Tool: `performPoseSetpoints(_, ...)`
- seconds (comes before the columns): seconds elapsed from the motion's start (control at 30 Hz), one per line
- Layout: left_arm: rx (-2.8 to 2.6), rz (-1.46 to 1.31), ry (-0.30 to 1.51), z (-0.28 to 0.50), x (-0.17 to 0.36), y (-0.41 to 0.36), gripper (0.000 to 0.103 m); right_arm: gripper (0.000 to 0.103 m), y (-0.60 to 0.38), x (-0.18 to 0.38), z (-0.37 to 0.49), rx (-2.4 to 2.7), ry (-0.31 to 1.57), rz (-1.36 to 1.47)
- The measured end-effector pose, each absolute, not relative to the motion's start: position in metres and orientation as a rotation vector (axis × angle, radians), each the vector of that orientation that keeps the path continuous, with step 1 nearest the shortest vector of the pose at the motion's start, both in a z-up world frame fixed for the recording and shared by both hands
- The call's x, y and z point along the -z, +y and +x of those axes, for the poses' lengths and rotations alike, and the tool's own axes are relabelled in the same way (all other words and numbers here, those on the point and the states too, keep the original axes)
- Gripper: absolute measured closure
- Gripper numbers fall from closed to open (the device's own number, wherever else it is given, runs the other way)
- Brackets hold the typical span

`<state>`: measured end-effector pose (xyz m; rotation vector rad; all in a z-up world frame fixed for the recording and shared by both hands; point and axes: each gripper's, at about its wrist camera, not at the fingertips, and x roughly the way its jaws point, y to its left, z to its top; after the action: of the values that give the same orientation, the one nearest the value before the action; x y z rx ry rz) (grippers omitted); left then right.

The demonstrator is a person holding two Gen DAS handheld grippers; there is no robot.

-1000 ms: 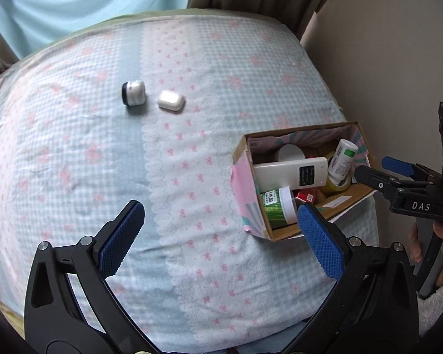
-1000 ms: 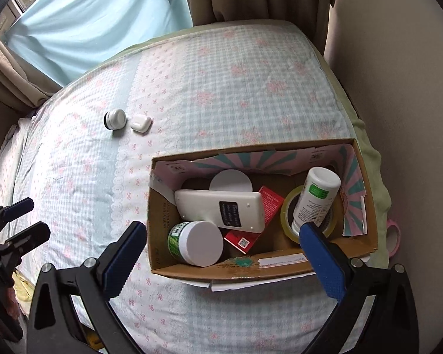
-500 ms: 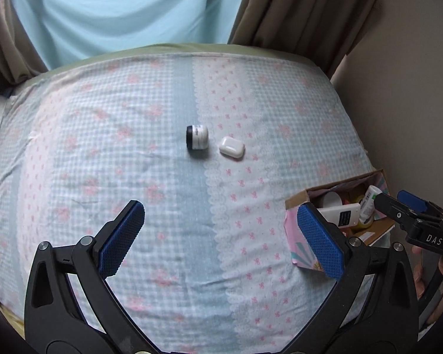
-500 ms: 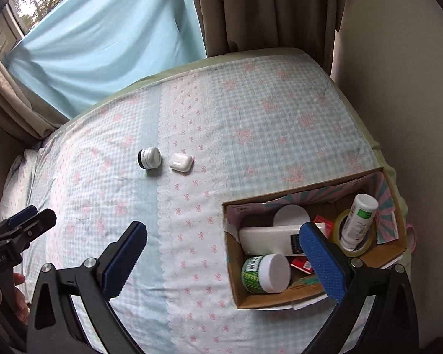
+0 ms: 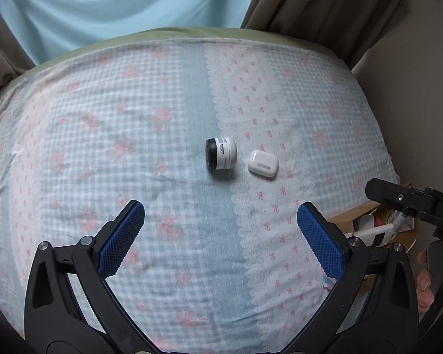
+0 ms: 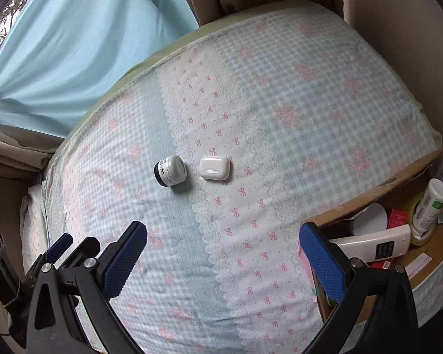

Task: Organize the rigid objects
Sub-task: 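Withdraw both tools from the box toward the black jar and earbud case, then grasp the black-lidded L'Oréal jar with the left gripper while the right grasps the earbud case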

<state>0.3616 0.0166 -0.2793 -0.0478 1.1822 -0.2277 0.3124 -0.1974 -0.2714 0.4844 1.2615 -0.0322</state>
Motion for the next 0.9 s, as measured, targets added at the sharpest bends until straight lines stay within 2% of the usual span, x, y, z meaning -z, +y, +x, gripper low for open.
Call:
performPoseSetpoints(0.33, 0.231, 0.003, 1.238, 0.423, 0.355, -0.005, 0.001, 0.000, -0.192, 0.357, 0.401, 0.064, 1.469, 0.618)
performPoseSetpoints(0.4, 0.236, 0.006, 1.248, 0.433, 0.371, -0.008, 0.003, 0.005, -0.189, 0.373, 0.415, 0.070, 1.510, 0.629)
performPoseSetpoints(0.57, 0.249, -0.001, 1.272, 0.454, 0.405, -0.017, 0.004, 0.006, -0.186, 0.412, 0.442, 0.116, 1.604, 0.636)
performPoseSetpoints(0.67, 0.258, -0.006, 1.279, 0.465, 0.422, -0.023, 0.008, 0.007, -0.185, 0.432, 0.452, 0.143, 1.637, 0.672)
performPoseSetpoints(0.73, 0.262, 0.003, 1.286, 0.472, 0.433, -0.027, 0.009, 0.013, -0.182, 0.443, 0.458, 0.158, 1.656, 0.689)
performPoseSetpoints(0.8, 0.270, 0.009, 1.295, 0.477, 0.442, -0.029, 0.018, 0.015, -0.178, 0.451, 0.463, 0.167, 1.669, 0.696)
performPoseSetpoints(0.9, 0.286, 0.000, 1.311, 0.483, 0.452, -0.031, 0.021, 0.015, -0.172, 0.459, 0.468, 0.188, 1.672, 0.706)
